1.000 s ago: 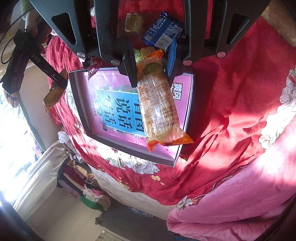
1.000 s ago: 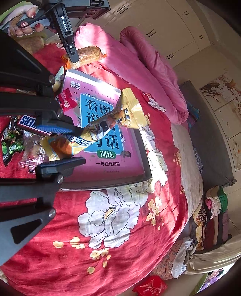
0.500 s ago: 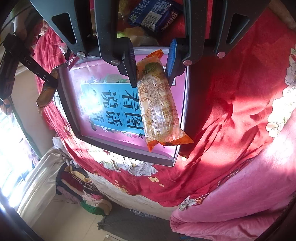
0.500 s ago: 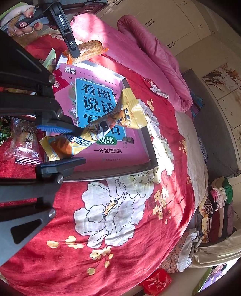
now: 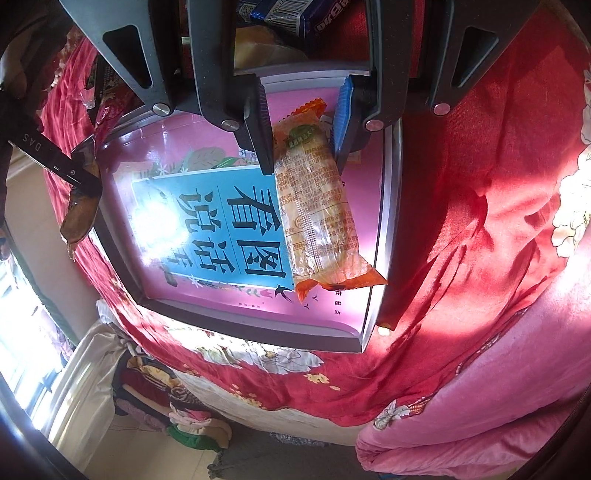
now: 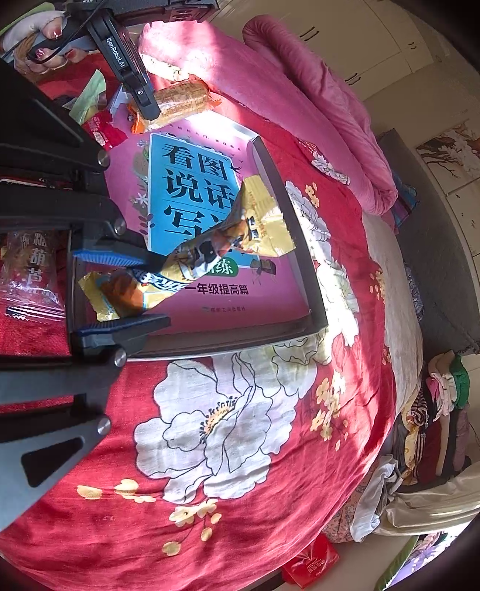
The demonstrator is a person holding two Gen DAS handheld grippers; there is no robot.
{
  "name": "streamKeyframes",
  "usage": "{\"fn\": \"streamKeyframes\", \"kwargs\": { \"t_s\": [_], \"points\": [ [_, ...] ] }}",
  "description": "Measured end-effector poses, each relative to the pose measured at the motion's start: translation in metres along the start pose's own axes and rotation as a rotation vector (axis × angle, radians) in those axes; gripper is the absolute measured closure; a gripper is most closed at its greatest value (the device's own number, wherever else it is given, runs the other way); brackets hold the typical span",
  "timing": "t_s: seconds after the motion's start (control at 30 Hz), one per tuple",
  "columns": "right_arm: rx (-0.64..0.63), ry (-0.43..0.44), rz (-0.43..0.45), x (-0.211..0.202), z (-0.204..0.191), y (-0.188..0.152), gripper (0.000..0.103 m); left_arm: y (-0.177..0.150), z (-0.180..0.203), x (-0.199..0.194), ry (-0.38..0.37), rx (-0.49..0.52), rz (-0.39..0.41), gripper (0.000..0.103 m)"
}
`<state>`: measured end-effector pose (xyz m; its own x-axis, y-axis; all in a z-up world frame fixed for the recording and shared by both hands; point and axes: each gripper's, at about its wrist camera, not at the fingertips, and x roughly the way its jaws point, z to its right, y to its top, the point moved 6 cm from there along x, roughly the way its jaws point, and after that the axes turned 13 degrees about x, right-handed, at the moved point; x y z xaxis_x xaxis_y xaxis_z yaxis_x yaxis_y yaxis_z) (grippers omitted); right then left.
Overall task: Organize snacks
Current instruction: 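Carry the cracker pack with left tool while right tool carries yellow bar to tray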
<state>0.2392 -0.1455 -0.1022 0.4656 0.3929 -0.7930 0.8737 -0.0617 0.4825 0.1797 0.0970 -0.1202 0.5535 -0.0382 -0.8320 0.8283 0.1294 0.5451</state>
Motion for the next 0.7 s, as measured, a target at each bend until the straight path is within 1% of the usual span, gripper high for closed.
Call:
{"fn": "streamKeyframes", "kwargs": {
  "t_s": [0.17, 0.37, 0.53, 0.7],
  "points": [
    [-0.021, -0.03, -0.007, 0.004, 0.001, -0.003, 0.078, 0.001, 0.006, 0.0, -0.001, 0.026, 0.003, 0.073],
    [-0.054, -0.069, -0.013, 0.006, -0.001, -0.005, 0.078, -0.001, 0.012, 0.001, -0.05, 0.027, 0.008, 0.073],
    [-0.055, -0.067, -0.013, 0.006, -0.001, -0.005, 0.077, -0.003, 0.011, 0.002, -0.061, 0.019, 0.006, 0.072],
    [-0.043, -0.058, -0.01, 0.004, 0.0, -0.006, 0.077, -0.003, 0.011, 0.002, -0.057, 0.026, 0.001, 0.072]
  ]
}}
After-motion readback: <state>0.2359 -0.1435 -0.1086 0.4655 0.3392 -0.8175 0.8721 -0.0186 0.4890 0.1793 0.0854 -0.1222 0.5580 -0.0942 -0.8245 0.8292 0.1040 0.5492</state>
